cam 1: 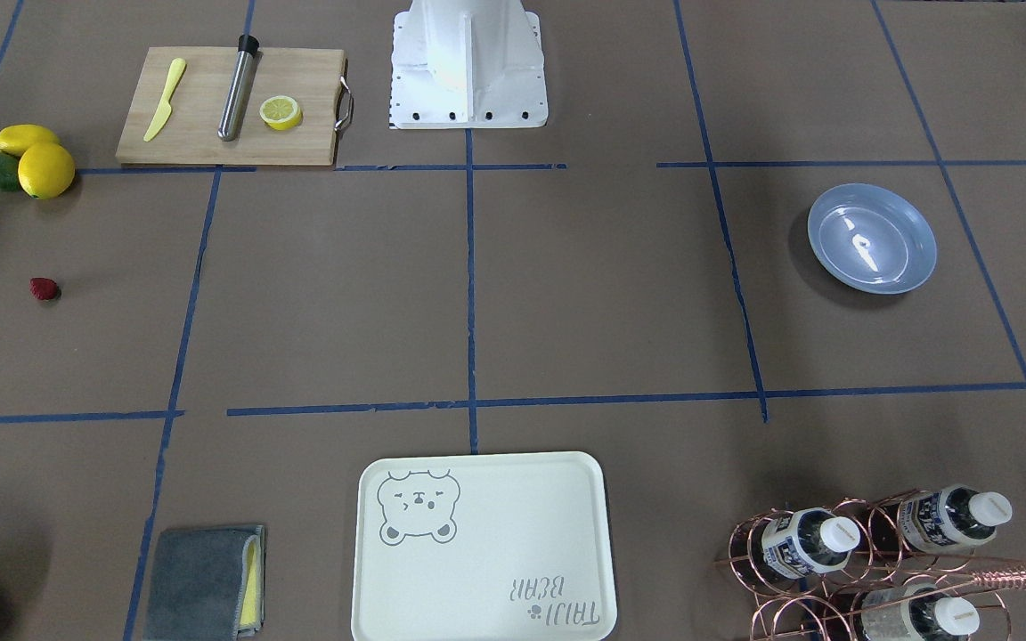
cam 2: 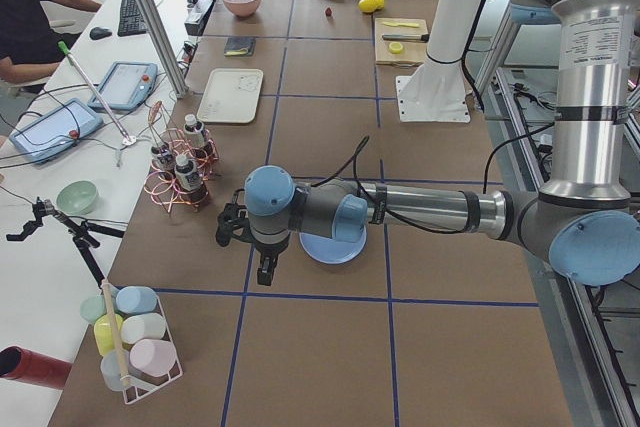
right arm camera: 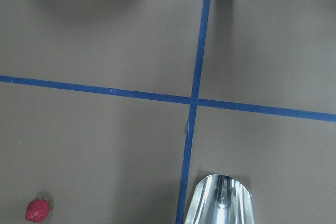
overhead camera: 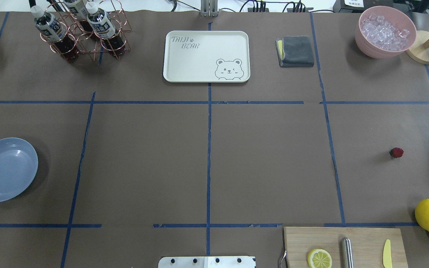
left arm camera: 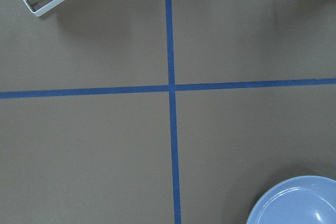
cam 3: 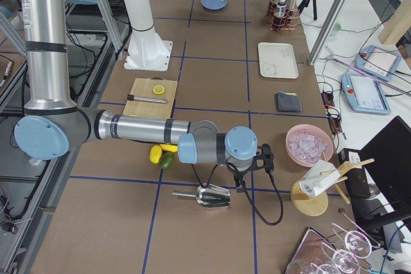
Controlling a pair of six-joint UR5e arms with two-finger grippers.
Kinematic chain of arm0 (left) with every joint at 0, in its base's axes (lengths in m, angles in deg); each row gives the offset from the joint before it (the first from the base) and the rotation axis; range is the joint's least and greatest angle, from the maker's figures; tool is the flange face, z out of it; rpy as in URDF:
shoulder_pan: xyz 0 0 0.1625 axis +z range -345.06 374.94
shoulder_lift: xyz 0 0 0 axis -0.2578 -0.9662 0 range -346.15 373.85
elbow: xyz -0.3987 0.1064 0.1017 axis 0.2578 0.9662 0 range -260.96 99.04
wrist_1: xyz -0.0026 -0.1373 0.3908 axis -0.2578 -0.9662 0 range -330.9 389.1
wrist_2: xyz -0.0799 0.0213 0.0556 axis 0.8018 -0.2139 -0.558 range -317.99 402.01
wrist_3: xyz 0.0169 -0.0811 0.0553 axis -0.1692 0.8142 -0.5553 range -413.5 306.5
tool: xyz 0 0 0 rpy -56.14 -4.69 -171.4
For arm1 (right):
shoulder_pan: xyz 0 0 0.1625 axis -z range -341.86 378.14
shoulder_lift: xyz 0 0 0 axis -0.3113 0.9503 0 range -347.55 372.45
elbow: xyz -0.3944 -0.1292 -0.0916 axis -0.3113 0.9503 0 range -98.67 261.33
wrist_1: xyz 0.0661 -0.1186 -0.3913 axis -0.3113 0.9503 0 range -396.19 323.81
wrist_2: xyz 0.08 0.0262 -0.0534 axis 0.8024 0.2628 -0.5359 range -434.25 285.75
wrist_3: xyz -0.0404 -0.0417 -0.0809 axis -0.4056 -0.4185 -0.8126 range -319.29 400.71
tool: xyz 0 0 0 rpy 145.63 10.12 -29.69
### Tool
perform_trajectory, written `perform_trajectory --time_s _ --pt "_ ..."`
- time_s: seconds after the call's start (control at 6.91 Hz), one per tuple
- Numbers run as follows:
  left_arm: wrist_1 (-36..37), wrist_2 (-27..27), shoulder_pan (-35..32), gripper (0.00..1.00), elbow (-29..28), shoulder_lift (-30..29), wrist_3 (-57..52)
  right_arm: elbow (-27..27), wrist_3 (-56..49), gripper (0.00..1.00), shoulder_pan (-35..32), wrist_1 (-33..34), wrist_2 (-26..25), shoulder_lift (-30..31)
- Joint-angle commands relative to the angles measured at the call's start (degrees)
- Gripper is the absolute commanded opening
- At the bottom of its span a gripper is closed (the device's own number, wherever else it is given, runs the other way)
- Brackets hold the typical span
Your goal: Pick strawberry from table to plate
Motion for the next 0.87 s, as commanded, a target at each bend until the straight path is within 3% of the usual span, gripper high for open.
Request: perform_trajectory --time_s 0.0,0.43,0.72 --pt "-7.0 1.4 5.2 1.00 0.0 1.7 7.0 -2.4 0.0 1.00 0.1 -0.2 0.0 -1.0" --pt "-39.1 0.0 15.3 1.00 -3.0 12.2 31.4 -2.2 0.0 1.00 0.1 -0.3 0.4 -1.1" --pt "-52.0 -7.5 21.4 0.99 -8.7 12.9 40.8 -2.2 0.1 1.00 1.0 -0.3 0.2 -1.3"
